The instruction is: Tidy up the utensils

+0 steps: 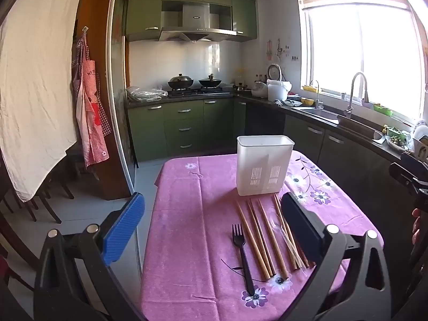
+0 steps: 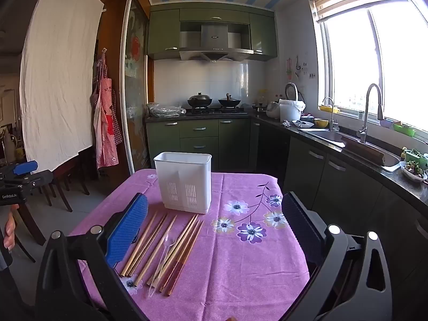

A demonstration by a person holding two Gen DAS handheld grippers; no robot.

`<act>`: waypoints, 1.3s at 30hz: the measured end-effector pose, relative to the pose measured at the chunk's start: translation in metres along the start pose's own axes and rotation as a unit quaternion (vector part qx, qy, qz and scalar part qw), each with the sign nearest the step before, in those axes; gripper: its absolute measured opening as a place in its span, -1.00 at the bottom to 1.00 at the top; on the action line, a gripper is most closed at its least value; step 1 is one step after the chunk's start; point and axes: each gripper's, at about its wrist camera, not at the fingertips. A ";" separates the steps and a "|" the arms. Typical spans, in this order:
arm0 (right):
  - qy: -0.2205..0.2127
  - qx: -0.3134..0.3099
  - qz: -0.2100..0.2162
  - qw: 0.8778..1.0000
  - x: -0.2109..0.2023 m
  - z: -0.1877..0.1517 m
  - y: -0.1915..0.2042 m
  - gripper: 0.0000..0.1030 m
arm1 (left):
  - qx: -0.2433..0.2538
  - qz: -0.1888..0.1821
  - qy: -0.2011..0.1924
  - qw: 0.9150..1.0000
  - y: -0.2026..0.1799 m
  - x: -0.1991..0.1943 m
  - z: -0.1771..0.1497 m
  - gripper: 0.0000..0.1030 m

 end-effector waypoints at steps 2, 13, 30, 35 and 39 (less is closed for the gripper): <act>-0.002 0.001 0.000 1.000 0.000 0.000 0.000 0.92 | 0.000 -0.001 0.004 1.000 0.000 0.000 0.000 0.88; -0.004 0.003 -0.001 1.000 -0.002 0.000 0.001 0.92 | 0.000 0.001 0.001 1.000 0.001 -0.003 0.001 0.88; -0.006 0.002 0.000 1.000 -0.006 0.003 0.001 0.92 | 0.000 0.001 0.003 1.000 0.005 -0.008 0.002 0.88; -0.006 0.002 0.000 1.000 -0.005 0.002 0.001 0.92 | 0.001 0.002 0.004 1.000 0.004 -0.006 0.001 0.88; -0.006 0.002 -0.001 1.000 -0.005 0.002 0.001 0.92 | 0.002 0.002 0.005 1.000 0.003 -0.007 0.001 0.88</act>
Point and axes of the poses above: each gripper's, at about its wrist camera, not at the fingertips, and x roughly the way its jaws point, y to its left, z to its top, and after that the axes turned 13 degrees about z, right-handed
